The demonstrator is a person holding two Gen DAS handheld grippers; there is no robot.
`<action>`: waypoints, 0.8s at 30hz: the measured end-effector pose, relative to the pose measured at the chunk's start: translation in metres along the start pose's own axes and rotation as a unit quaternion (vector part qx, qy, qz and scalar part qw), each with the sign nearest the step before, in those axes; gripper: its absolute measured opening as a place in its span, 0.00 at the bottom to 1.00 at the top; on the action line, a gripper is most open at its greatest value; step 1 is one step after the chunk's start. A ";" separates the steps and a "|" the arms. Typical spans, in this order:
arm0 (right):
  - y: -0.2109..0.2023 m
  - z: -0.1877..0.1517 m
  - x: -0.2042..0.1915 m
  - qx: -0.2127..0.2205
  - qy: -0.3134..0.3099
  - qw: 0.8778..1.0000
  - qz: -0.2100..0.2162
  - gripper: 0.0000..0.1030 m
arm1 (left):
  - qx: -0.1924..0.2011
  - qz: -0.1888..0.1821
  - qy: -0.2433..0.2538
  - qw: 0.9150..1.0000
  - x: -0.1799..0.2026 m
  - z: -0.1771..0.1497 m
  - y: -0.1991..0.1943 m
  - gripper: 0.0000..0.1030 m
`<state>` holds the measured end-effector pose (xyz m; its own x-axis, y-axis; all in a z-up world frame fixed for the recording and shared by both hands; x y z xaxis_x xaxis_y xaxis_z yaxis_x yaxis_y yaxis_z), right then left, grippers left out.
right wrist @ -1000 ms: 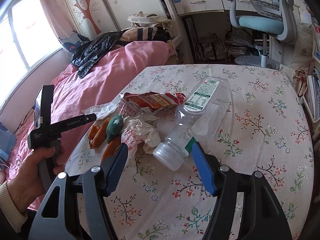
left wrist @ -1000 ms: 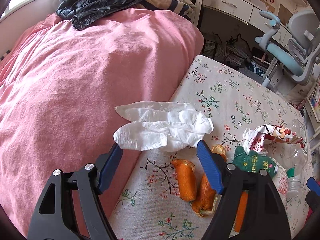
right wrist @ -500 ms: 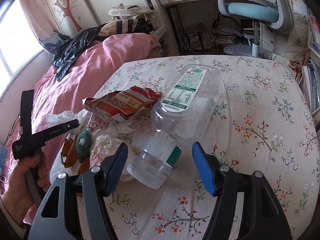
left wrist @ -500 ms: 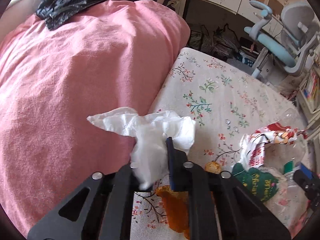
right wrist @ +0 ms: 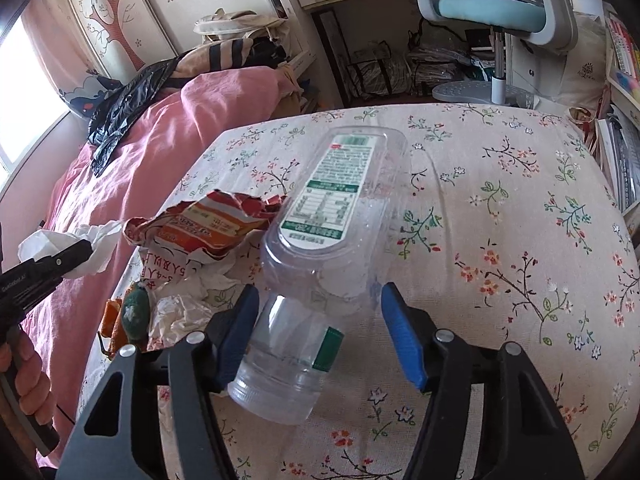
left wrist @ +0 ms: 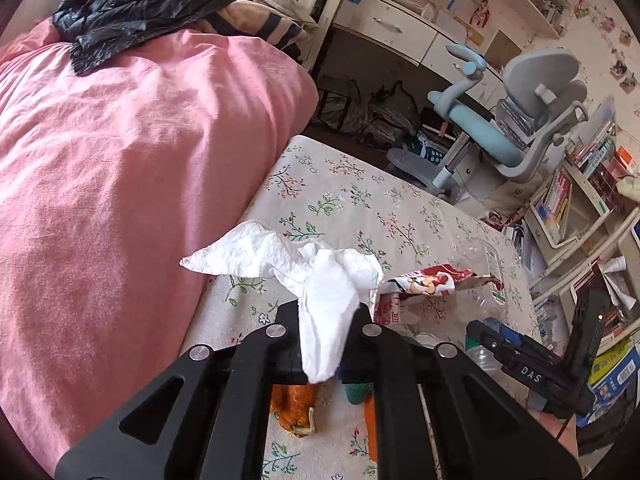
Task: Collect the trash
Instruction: 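Grasp the clear plastic bottle with the right tool while the left tool lifts the glove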
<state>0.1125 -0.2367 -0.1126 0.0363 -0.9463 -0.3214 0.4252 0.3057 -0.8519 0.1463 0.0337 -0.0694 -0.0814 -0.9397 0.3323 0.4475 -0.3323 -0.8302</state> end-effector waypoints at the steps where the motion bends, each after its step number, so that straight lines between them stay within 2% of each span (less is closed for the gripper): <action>1: -0.002 -0.001 0.002 -0.002 0.003 1.000 0.003 0.55 | 0.001 0.000 0.004 1.000 0.002 -0.002 -0.003 0.07; 5: -0.019 -0.011 0.009 0.001 0.013 0.999 0.036 0.55 | 0.013 -0.007 0.007 1.000 0.005 -0.011 -0.020 0.07; 9: -0.047 -0.033 0.021 0.015 0.055 0.993 0.106 0.55 | 0.022 -0.012 0.011 1.000 0.010 -0.025 -0.036 0.07; 12: -0.069 -0.049 0.023 0.028 0.071 0.987 0.142 0.55 | 0.027 -0.013 0.013 0.999 0.012 -0.039 -0.047 0.07; 17: -0.101 -0.084 0.016 0.046 0.073 0.979 0.183 0.55 | 0.034 -0.004 0.022 0.999 0.016 -0.070 -0.070 0.07; 24: -0.115 -0.127 0.001 0.044 0.068 0.970 0.231 0.55 | 0.055 0.001 0.013 0.998 0.015 -0.110 -0.103 0.07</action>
<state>-0.0507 -0.2588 -0.0675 0.1238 -0.6864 -0.7166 0.4674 0.6773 -0.5681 0.0008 0.0453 -0.0285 -0.1037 -0.9427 0.3173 0.5420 -0.3210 -0.7767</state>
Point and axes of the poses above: each gripper's, at about its wrist camera, not at the fingertips, and y roughly the way its jaws point, x to its right, z to its top, the point moved 4 cm from there along y, roughly the way its jaws point, and after that the axes turned 13 degrees about -x, right-handed, at the moved point
